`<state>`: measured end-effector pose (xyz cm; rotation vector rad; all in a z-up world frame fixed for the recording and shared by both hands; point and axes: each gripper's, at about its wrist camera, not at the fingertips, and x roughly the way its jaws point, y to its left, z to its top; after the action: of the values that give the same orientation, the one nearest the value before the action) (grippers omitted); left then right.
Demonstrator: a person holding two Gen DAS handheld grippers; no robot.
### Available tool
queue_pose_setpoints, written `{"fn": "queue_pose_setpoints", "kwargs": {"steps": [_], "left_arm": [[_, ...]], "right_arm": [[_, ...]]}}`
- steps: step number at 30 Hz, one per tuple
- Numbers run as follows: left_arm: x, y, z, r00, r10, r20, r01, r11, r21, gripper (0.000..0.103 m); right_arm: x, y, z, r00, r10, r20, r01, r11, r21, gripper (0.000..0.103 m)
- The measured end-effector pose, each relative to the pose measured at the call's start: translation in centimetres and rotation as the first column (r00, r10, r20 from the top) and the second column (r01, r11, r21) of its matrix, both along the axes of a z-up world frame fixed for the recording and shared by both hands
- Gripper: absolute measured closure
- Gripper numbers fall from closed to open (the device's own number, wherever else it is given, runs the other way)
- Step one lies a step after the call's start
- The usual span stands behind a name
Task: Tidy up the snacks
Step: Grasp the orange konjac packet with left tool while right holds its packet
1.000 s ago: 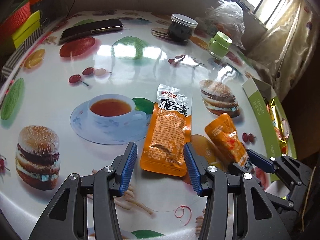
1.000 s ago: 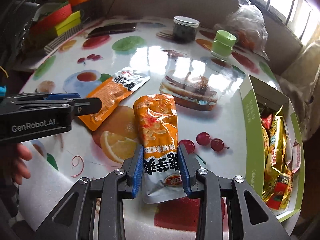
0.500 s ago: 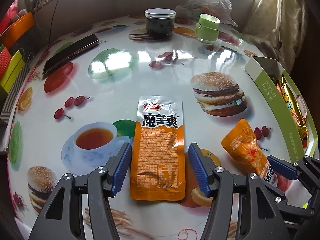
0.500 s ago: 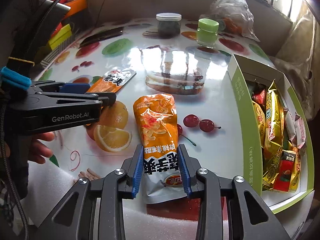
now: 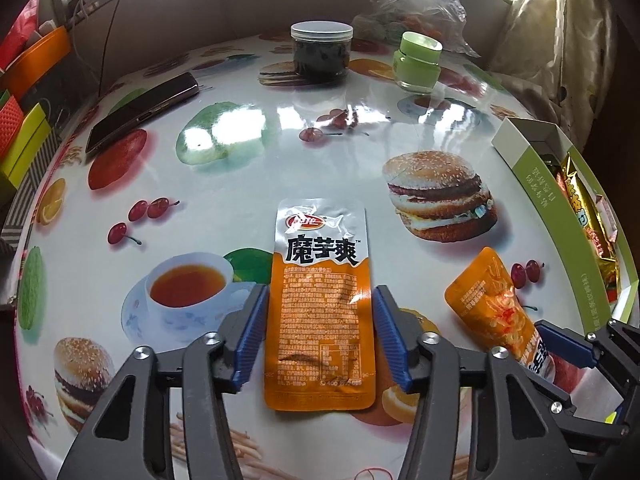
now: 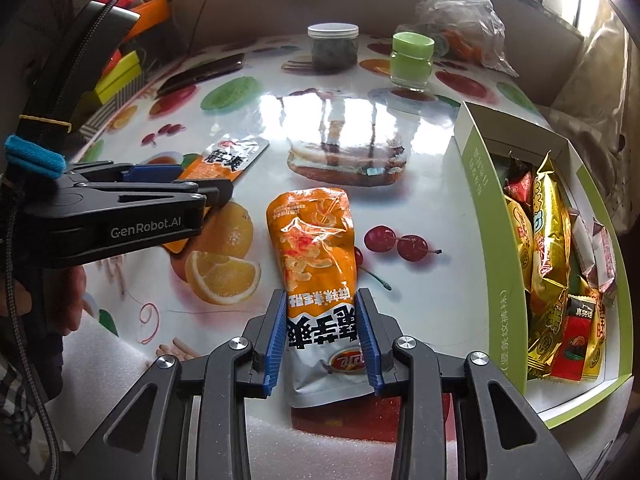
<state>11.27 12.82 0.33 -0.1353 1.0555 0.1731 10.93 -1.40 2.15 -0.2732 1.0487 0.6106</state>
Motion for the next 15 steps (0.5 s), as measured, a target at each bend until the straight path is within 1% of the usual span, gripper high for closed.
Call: {"fn": "queue_pose_setpoints", "kwargs": {"steps": [6, 9, 15], "left_arm": [[-0.33, 0.09, 0.13, 1.0, 0.008, 0.018, -0.007, 1.0, -0.013, 0.052], [-0.49, 0.2, 0.31, 0.999, 0.012, 0.031, -0.011, 1.0, -0.026, 0.055], [-0.88, 0.33, 0.45, 0.999, 0.025, 0.035, -0.023, 0.999, -0.039, 0.055]], "right_arm": [[-0.01, -0.02, 0.02, 1.0, -0.001, 0.001, 0.001, 1.0, -0.001, 0.071], [-0.04, -0.11, 0.08, 1.0, -0.004, 0.003, 0.004, 1.0, 0.001, 0.071], [-0.13, -0.3, 0.26, 1.0, -0.004, 0.012, 0.004, 1.0, 0.014, 0.071]]}}
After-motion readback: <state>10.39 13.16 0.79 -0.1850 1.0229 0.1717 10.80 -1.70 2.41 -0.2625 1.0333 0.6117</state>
